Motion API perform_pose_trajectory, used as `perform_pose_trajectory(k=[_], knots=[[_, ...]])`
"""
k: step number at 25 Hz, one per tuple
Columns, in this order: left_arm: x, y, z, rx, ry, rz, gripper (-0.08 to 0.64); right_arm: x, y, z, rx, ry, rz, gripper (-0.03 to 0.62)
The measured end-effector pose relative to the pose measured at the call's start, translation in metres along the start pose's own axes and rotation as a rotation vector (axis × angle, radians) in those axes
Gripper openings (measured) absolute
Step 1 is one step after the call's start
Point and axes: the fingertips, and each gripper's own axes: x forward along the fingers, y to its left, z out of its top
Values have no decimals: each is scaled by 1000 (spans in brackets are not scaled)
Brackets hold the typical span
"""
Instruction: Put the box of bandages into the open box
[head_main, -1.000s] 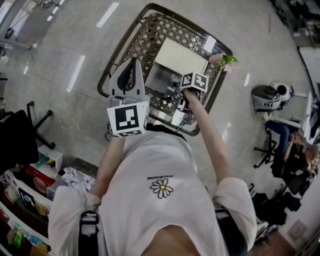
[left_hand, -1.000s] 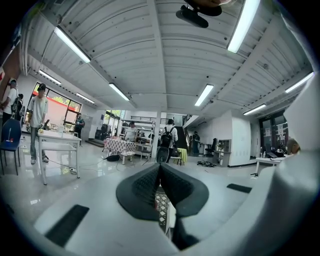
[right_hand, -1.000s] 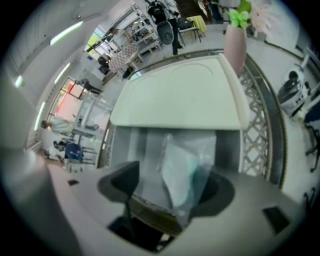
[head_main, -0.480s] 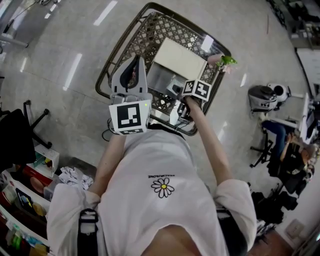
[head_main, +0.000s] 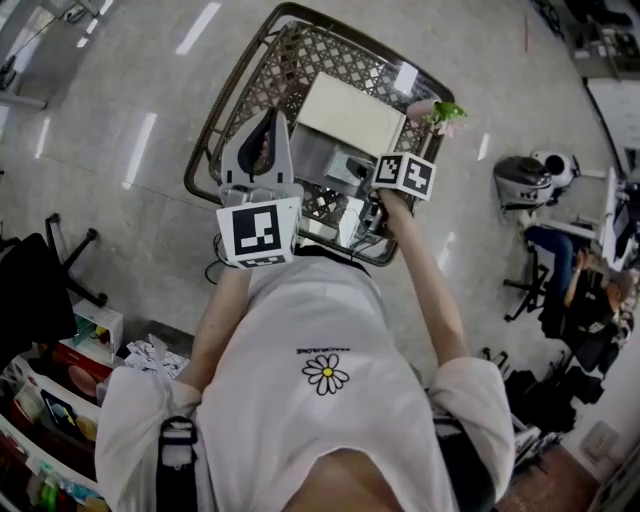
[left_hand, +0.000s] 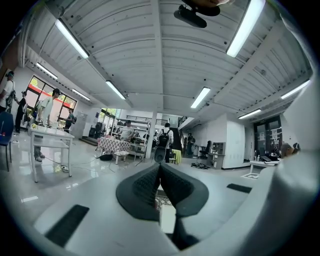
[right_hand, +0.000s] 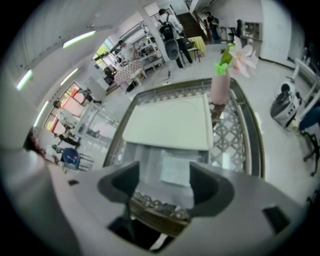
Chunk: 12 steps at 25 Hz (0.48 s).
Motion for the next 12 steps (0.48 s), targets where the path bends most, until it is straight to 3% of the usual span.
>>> perform_pose_trajectory(k=[12], knots=[[16, -16, 3, 15, -6, -48, 25, -33, 24, 27, 1, -86, 94, 299]])
